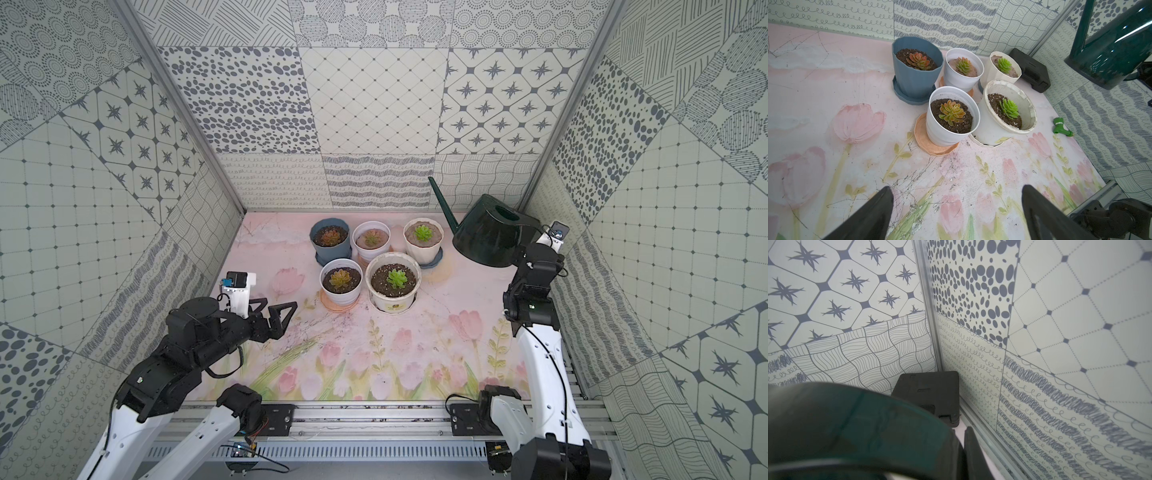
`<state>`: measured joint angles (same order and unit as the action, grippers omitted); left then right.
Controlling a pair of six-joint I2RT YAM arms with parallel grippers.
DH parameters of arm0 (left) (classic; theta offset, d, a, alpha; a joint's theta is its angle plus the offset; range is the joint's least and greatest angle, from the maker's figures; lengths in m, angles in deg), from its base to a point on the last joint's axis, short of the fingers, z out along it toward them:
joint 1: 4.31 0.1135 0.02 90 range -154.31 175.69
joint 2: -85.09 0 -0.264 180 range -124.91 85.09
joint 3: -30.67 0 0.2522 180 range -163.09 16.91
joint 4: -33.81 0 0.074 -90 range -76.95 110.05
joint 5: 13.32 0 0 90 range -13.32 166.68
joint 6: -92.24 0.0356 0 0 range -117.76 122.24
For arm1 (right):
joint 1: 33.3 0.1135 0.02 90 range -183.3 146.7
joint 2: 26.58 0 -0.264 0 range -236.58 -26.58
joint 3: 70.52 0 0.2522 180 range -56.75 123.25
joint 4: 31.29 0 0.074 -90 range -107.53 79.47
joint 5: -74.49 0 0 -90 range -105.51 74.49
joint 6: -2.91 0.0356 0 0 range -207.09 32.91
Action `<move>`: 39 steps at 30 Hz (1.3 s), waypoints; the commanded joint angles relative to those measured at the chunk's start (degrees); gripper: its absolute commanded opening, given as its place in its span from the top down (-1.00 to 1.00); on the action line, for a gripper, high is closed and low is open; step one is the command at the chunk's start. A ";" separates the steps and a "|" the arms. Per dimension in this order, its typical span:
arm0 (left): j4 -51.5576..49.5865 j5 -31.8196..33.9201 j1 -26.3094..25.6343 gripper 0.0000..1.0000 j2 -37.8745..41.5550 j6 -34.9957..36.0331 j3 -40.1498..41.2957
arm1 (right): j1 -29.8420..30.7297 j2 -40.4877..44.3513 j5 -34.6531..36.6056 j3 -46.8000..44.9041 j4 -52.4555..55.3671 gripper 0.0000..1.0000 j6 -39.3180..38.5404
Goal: Water the succulent around the soil edge
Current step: Water the soil of the potted plant with water.
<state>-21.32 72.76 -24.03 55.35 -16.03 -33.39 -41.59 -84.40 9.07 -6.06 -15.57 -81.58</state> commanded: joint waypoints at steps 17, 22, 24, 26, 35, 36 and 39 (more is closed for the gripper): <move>2.96 -4.03 0.13 -0.99 1.40 0.33 -0.16 | 1.90 -14.13 0.47 14.22 -6.61 1.00 -34.61; 2.98 -3.94 0.08 -0.98 1.30 0.33 -0.08 | 5.10 -15.59 4.69 14.35 -8.88 1.00 -36.58; 2.96 -3.90 0.13 -0.99 1.21 0.33 -0.06 | 7.07 -16.25 7.70 13.74 -11.27 1.00 -38.55; 2.93 -3.95 0.17 -0.98 1.02 0.33 -0.13 | 8.64 -17.14 11.11 13.70 -13.14 1.00 -39.43; 2.96 -3.97 0.20 -0.99 0.81 0.33 -0.06 | 12.28 -20.86 18.22 14.52 -18.61 1.00 -42.46; 2.96 -3.97 0.15 -0.99 0.73 0.33 -0.09 | 12.70 -21.40 18.62 14.50 -19.87 1.00 -43.89; 2.95 -4.13 0.09 -0.99 0.56 0.33 -0.11 | 13.80 -22.44 18.69 14.76 -21.01 1.00 -45.16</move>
<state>-21.32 69.59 -24.03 56.27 -16.05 -33.39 -28.98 -106.67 25.94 6.18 -27.98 -125.27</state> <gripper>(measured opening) 0.993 0.111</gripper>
